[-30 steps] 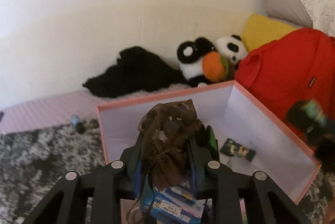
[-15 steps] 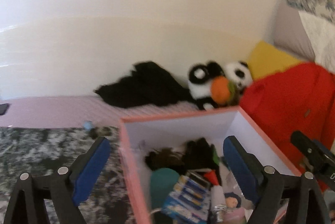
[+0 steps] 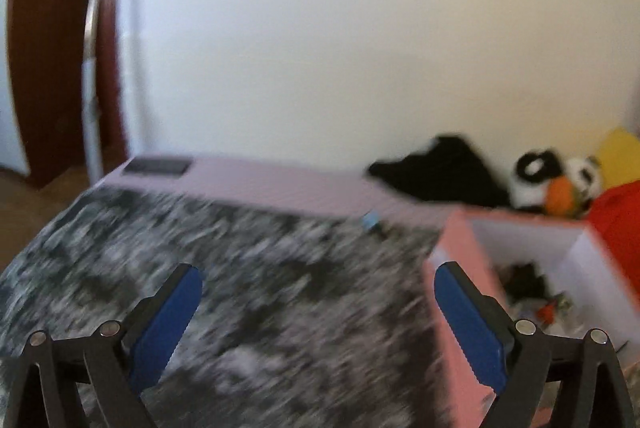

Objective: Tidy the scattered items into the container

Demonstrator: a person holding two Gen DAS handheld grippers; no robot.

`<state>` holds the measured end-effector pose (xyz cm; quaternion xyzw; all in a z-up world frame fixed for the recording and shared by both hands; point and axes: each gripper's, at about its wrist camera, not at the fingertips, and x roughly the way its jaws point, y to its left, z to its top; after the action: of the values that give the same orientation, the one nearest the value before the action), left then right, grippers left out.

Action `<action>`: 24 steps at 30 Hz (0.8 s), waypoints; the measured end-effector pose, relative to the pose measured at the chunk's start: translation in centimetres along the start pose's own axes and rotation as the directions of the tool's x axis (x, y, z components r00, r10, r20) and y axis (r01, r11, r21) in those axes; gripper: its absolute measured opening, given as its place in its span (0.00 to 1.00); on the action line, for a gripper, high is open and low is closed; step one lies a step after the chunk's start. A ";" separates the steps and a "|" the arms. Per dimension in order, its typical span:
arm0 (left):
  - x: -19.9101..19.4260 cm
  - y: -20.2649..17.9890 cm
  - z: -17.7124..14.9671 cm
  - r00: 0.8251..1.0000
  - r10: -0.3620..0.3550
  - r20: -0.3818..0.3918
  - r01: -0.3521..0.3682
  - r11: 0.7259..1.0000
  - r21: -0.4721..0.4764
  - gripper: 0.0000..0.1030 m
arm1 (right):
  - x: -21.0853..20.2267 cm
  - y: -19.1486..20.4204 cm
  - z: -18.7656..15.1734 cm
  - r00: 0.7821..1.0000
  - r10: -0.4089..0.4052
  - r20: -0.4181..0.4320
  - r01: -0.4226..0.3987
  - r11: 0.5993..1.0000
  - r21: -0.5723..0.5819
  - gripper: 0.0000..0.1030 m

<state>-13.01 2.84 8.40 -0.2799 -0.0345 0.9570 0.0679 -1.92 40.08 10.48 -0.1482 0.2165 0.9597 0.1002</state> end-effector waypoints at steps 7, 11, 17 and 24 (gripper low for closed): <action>0.0 6.6 -3.2 0.993 0.112 -0.047 -0.113 0.994 -0.008 0.94 | 0.8 7.0 -3.2 0.995 0.085 -0.056 -0.090 0.992 -0.090 0.97; 0.4 9.9 -4.3 0.985 0.163 -0.062 -0.164 0.986 -0.014 0.94 | 2.2 11.6 -5.9 0.987 0.121 -0.107 -0.138 0.975 -0.171 0.97; 2.5 12.5 -6.5 0.967 0.239 -0.084 -0.239 0.971 0.001 0.94 | 4.9 17.3 -11.7 0.967 0.140 -0.212 -0.199 0.938 -0.285 0.97; 4.3 11.3 -8.3 0.968 0.220 -0.117 -0.213 0.974 0.070 0.94 | 6.7 20.3 -17.5 0.953 0.096 -0.288 -0.212 0.888 -0.408 0.97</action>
<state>-13.35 -7.50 -2.02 -0.3390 0.0279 0.9400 -0.0272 -9.21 15.17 1.02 -0.2733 0.0196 0.9608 -0.0416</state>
